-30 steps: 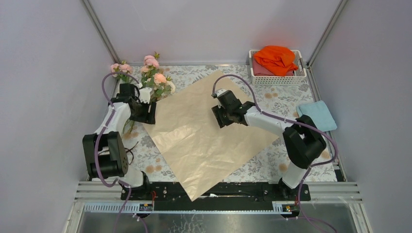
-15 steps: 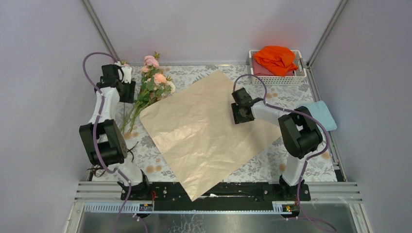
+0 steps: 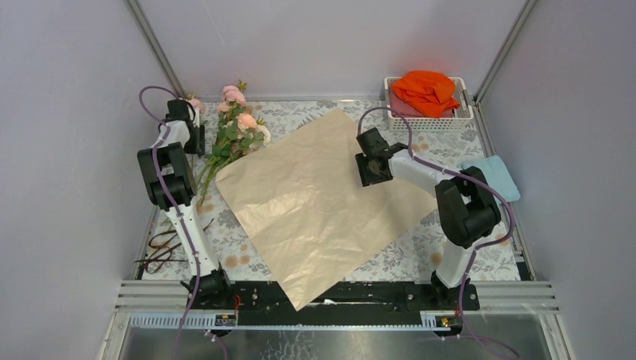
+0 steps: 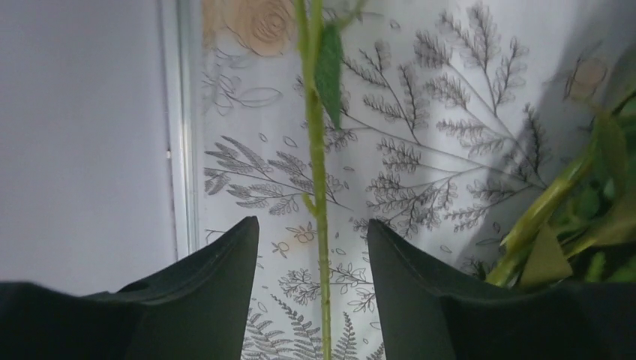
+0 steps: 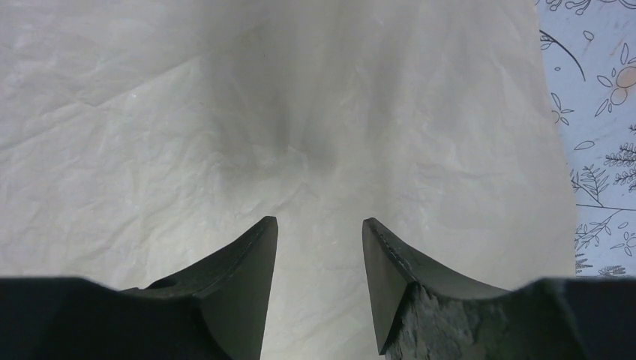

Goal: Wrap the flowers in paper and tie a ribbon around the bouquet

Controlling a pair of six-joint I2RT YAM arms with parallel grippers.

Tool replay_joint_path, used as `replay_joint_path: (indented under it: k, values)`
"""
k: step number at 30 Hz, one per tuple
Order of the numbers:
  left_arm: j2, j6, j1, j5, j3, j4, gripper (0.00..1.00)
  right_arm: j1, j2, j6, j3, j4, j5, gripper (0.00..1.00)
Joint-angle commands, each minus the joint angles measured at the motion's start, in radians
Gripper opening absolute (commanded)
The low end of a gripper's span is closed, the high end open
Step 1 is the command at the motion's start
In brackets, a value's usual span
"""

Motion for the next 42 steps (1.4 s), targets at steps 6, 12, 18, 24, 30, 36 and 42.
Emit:
replay_joint_path:
  k: [6,12,18,24,30,36,42]
  values:
    - [0.074,-0.054,0.017,0.08,0.071,0.001,0.06,0.026,-0.08,0.001,0.027,-0.057,0.048,0.53]
    - [-0.087,-0.117,0.052,0.16,0.093,0.011,0.0,0.039,-0.155,-0.013,0.037,-0.062,0.064,0.53]
    - [-0.328,-0.187,0.055,0.227,0.11,0.045,0.0,0.079,-0.258,-0.048,0.046,-0.028,0.078,0.53]
    - [-0.565,-0.208,0.051,0.537,0.051,0.06,0.0,0.13,-0.402,-0.093,0.023,0.193,-0.231,0.57]
    - [-0.797,-0.19,-0.057,0.975,-0.068,0.036,0.0,0.173,-0.44,0.026,0.005,0.64,-0.612,0.65]
    - [-0.952,-0.149,-0.356,1.031,-0.251,-0.005,0.0,0.195,-0.328,0.365,0.034,1.122,-0.649,0.98]
    - [-0.951,-0.218,-0.473,1.052,-0.268,-0.009,0.0,0.225,-0.244,0.483,0.071,1.224,-0.491,0.99]
